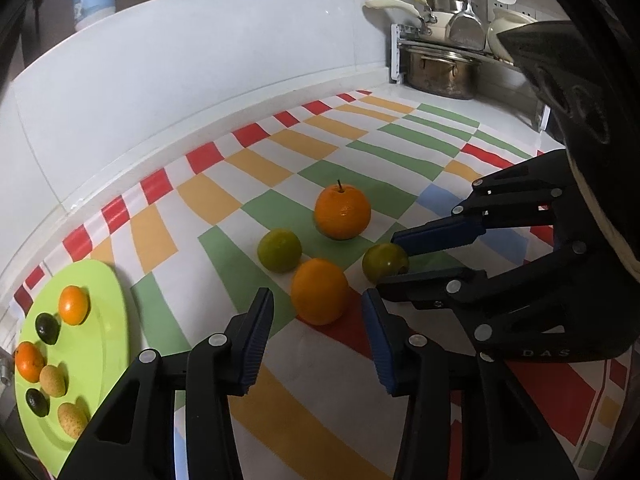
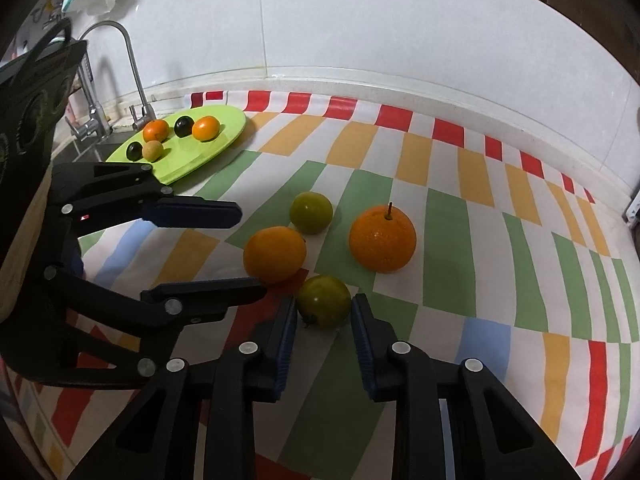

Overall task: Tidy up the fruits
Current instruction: 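Grasp a large orange with the left tool while the right tool grasps a green fruit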

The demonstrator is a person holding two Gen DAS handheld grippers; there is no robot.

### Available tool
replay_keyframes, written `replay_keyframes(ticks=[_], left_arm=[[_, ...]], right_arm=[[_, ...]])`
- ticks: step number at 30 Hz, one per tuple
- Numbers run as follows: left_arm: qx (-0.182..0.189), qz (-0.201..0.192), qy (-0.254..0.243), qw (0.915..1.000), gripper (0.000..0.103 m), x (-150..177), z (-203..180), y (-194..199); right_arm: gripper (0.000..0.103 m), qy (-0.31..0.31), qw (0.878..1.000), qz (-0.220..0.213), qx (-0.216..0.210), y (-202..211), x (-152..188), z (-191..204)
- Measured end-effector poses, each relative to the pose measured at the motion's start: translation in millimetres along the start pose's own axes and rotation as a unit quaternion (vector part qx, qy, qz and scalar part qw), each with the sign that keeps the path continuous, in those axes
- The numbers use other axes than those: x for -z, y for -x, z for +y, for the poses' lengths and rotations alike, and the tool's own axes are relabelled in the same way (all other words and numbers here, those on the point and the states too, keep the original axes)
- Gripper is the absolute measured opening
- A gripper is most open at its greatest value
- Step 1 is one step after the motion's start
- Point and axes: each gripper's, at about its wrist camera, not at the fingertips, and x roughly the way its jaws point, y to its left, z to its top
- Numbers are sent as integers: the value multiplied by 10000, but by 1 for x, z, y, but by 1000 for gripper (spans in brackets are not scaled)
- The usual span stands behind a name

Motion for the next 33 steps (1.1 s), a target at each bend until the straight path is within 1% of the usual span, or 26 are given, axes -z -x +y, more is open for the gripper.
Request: replay_keyframes(ticks=[5, 8, 14, 18, 25, 33], left_arm=[[5, 138, 30, 9999, 36, -4, -2, -9], [-56, 239, 90, 9997, 32, -7, -2, -15], [-56, 230, 343, 9991, 32, -6, -3, -13], [-202, 138, 482, 9985, 32, -6, -5, -1], [-434, -24, 869, 9953, 32, -1, -3, 25], [-787, -193, 1348, 9875, 32, 8, 1, 61]], right_arm=[[29, -165, 9998, -37, 68, 4, 3, -7], [29, -253, 9996, -66, 106, 6, 4, -11], [29, -499, 9986, -131, 98, 10, 6, -17], [29, -569, 9982, -201, 52, 16, 7, -15], [29, -592, 9977, -343, 32, 31, 8, -8], [29, -635, 9963, -578, -74, 51, 4, 5]])
